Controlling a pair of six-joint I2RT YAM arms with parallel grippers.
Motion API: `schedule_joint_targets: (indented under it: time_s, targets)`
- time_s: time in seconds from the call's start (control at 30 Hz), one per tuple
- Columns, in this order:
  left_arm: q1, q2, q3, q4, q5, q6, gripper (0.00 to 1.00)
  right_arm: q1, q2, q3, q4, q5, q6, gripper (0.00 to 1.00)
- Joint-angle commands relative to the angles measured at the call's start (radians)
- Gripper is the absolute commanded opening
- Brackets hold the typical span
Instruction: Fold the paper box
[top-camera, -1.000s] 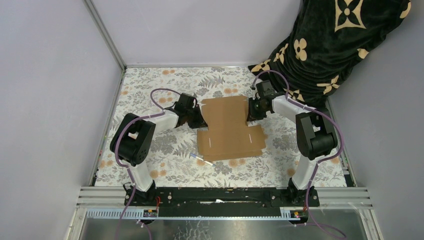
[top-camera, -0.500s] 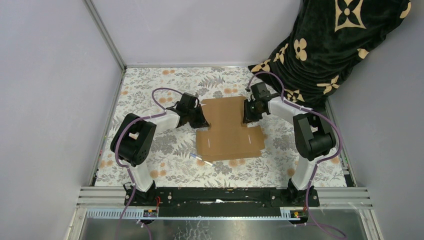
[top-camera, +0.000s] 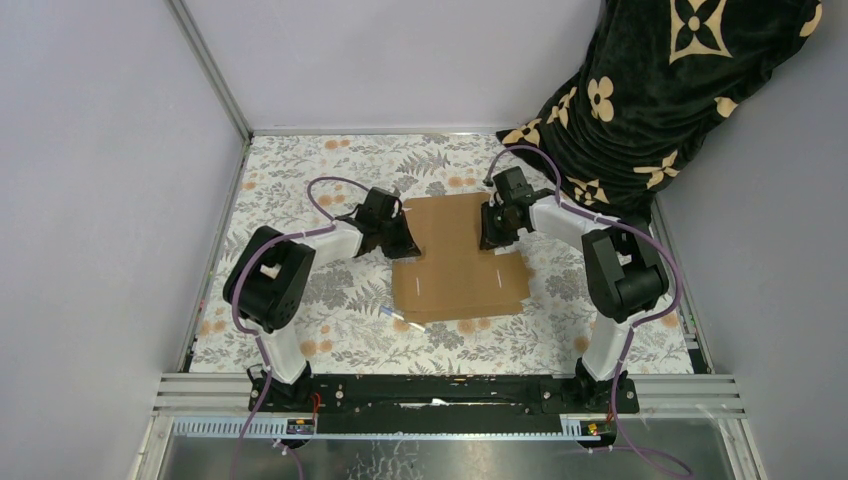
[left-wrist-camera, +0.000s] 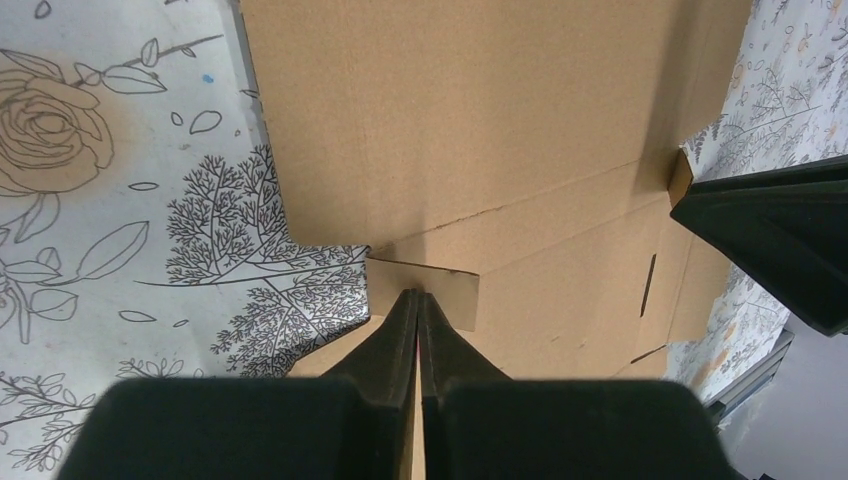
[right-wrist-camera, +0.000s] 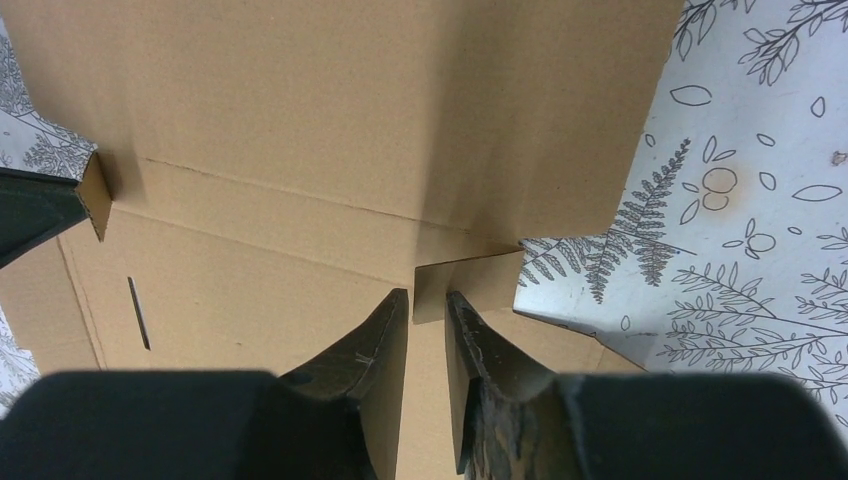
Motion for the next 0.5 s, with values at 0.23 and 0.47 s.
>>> schedule_joint_targets:
  time_s: [0.23, 0.47]
  targets:
    - [-0.020, 0.030, 0.023, -0.005, -0.020, -0.011, 0.18, 0.031, 0.017, -0.006, 0.016, 0.036, 0.013, 0.31]
    - [-0.021, 0.043, 0.033, -0.014, -0.029, -0.008, 0.28, 0.040, 0.040, 0.002, 0.017, 0.062, 0.015, 0.31]
